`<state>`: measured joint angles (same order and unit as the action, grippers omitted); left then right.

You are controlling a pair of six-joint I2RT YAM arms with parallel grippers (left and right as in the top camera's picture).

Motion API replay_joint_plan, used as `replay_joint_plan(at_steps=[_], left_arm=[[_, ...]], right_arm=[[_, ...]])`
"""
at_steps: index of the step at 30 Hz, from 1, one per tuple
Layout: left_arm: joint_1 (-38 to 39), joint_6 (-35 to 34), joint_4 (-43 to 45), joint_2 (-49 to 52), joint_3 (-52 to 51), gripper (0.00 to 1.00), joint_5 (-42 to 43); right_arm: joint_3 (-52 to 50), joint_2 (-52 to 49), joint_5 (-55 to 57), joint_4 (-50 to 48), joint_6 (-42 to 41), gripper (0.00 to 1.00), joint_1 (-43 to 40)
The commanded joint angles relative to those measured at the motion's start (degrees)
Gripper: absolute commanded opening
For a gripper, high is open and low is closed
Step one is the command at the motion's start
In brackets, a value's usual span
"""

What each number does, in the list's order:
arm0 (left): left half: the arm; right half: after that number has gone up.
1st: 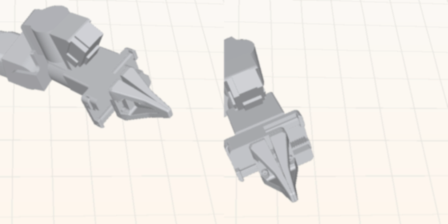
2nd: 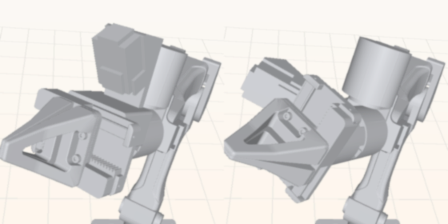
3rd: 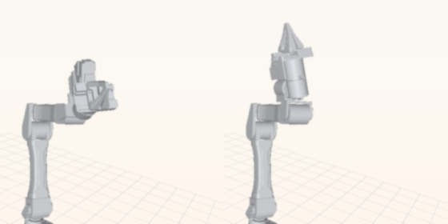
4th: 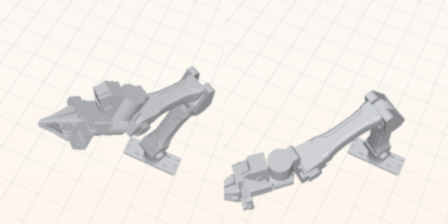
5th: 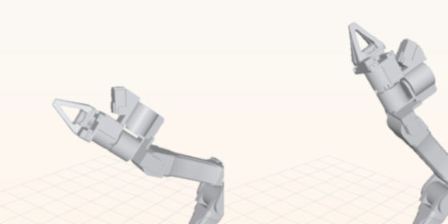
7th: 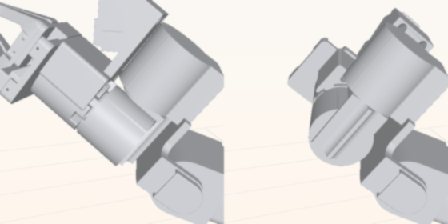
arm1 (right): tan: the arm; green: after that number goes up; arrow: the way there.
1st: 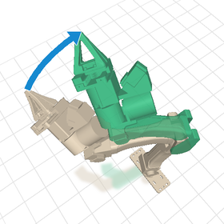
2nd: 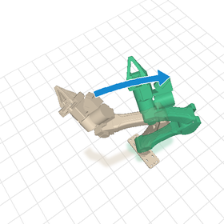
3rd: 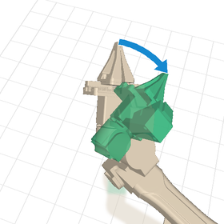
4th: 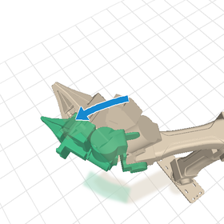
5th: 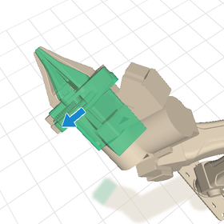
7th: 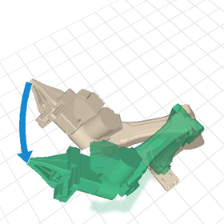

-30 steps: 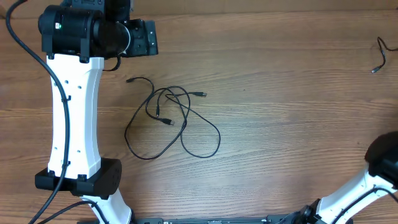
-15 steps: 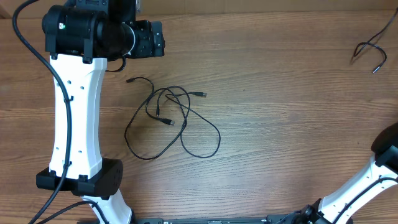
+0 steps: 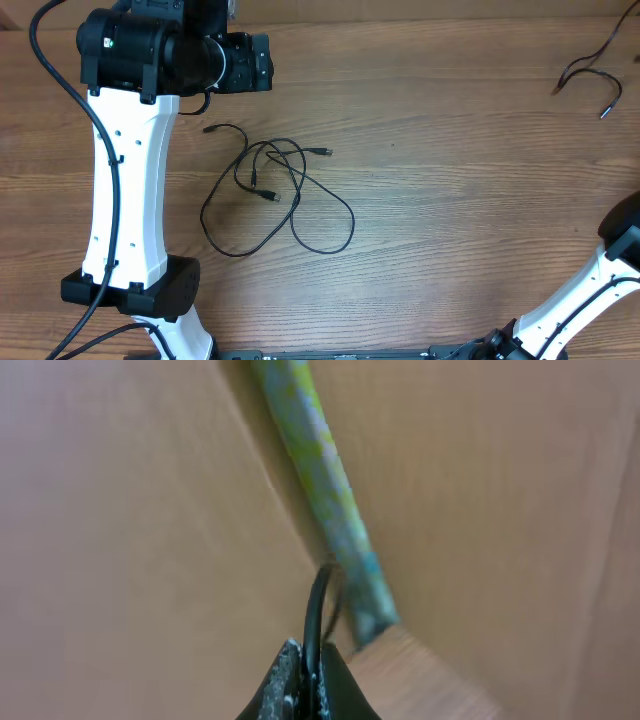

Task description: Untangle cables

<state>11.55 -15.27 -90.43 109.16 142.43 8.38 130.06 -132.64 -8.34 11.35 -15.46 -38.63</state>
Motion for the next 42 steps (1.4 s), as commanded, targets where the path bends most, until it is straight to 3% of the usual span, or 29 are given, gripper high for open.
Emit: replay_joint_plan(at_steps=[1,11,16,21,27,31,42], left_arm=[[0.92,-1.03,0.26,0.5,-0.33,0.88,0.37],[0.85,-0.72,-0.09,1.33,-0.33,0.88,-0.02],[0.85,-0.13,0.28,1.42,-0.33,0.88,0.0],[0.9,-0.15,0.31,1.42,-0.33,0.88,0.04],[0.9,-0.2,0.33,1.42,-0.33,0.88,0.24],[0.92,-0.31,0.31,1.42,-0.33,0.88,0.26],[0.92,-1.09,0.28,1.42,-0.33,0.87,0.68]], right_arm=[[0.39,0.68,-0.96,0.5,-18.6,0.04,-0.35],[0.39,0.66,-0.74,6.03,-40.76,0.04,-0.26],[-1.29,0.61,-0.55,6.62,-43.12,0.04,0.07],[-6.32,0.59,0.98,1.75,-46.49,0.04,0.81],[-12.02,0.42,3.32,-5.2,-59.78,0.04,0.98],[-15.54,-0.31,3.91,-10.95,-60.17,0.04,1.88],[-16.41,-5.86,7.3,-10.91,-54.47,0.04,5.31]])
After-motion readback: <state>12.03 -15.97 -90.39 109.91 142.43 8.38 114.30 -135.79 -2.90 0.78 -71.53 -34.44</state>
